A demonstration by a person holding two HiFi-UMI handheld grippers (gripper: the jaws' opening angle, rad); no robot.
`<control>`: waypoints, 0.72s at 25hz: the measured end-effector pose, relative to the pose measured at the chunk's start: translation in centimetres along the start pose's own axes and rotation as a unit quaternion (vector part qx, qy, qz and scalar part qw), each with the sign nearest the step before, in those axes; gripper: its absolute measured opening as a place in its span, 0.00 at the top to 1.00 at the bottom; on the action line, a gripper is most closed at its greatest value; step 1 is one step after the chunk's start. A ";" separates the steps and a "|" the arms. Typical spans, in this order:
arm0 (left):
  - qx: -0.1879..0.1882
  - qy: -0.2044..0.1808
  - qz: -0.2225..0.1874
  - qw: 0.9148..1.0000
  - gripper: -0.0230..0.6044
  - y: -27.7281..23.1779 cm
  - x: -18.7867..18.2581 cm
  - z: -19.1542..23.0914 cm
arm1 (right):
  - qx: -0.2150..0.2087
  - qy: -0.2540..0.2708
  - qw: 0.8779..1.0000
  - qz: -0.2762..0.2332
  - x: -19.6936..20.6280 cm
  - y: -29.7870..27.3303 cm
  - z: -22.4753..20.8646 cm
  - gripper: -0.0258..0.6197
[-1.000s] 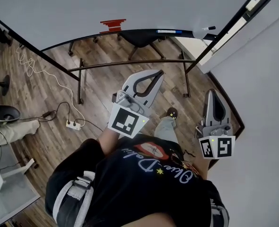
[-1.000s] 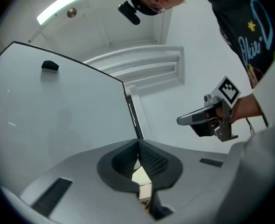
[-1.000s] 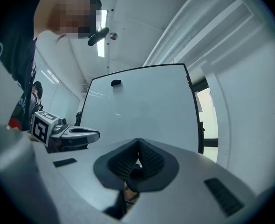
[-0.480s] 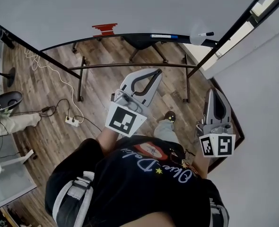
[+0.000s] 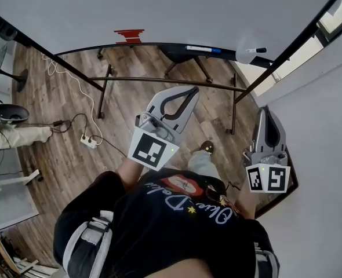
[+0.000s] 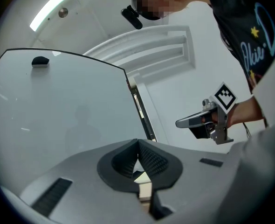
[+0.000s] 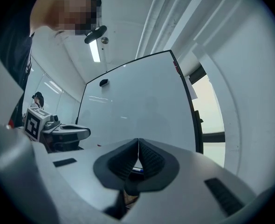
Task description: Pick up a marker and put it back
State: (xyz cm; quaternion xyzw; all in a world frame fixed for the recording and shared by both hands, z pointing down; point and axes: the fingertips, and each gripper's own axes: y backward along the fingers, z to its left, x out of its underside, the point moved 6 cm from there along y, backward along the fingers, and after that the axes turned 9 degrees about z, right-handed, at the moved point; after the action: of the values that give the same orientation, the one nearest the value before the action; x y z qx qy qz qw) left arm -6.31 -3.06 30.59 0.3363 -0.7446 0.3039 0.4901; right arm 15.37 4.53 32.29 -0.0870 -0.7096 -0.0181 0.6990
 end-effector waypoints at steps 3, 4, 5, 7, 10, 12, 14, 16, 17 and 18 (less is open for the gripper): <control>0.001 -0.005 0.006 1.000 0.96 -0.6 0.4 -0.1 | -0.006 -0.007 1.000 -0.003 0.7 -0.8 -0.6 0.96; 0.003 -0.004 0.011 1.000 0.96 -0.9 0.6 -0.2 | -0.007 -0.011 1.000 -0.004 1.0 -1.1 -0.7 0.96; 0.005 -0.004 0.017 1.000 0.96 -1.2 0.9 -0.3 | -0.009 -0.015 1.000 -0.004 1.3 -1.3 -0.9 0.96; 0.009 -0.009 0.028 1.000 0.96 -2.0 1.1 -0.5 | -0.010 -0.024 1.000 -0.004 1.8 -1.6 -1.5 0.96; 0.011 -0.015 0.029 0.999 0.96 -3.6 0.7 -0.7 | -0.013 -0.029 0.999 -0.002 2.0 -2.1 -2.7 0.96; 0.010 -0.019 0.027 0.999 0.96 -4.7 0.2 -0.6 | -0.016 -0.031 0.999 -0.004 1.8 -2.5 -3.6 0.96; 0.007 -0.021 0.029 0.999 0.96 -5.6 -0.2 -0.6 | -0.022 -0.033 0.999 -0.006 1.5 -2.9 -4.3 0.96; 0.003 -0.021 0.030 0.999 0.96 -6.4 -0.6 -0.7 | -0.030 -0.035 0.999 -0.007 1.2 -3.4 -5.1 0.96; 0.000 -0.022 0.031 0.999 0.96 -6.7 -0.8 -0.8 | -0.034 -0.036 0.999 -0.007 1.0 -3.6 -5.6 0.96; -0.003 -0.022 0.031 0.999 0.96 -7.0 -1.0 -0.9 | -0.037 -0.036 0.999 -0.008 0.9 -3.8 -6.0 0.96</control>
State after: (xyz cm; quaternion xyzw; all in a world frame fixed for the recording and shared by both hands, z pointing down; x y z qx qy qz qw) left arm 0.08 -6.32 30.81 0.3178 -0.7662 0.3091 0.4652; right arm 20.72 -0.03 33.64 -0.1074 -0.7337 -0.0465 0.6693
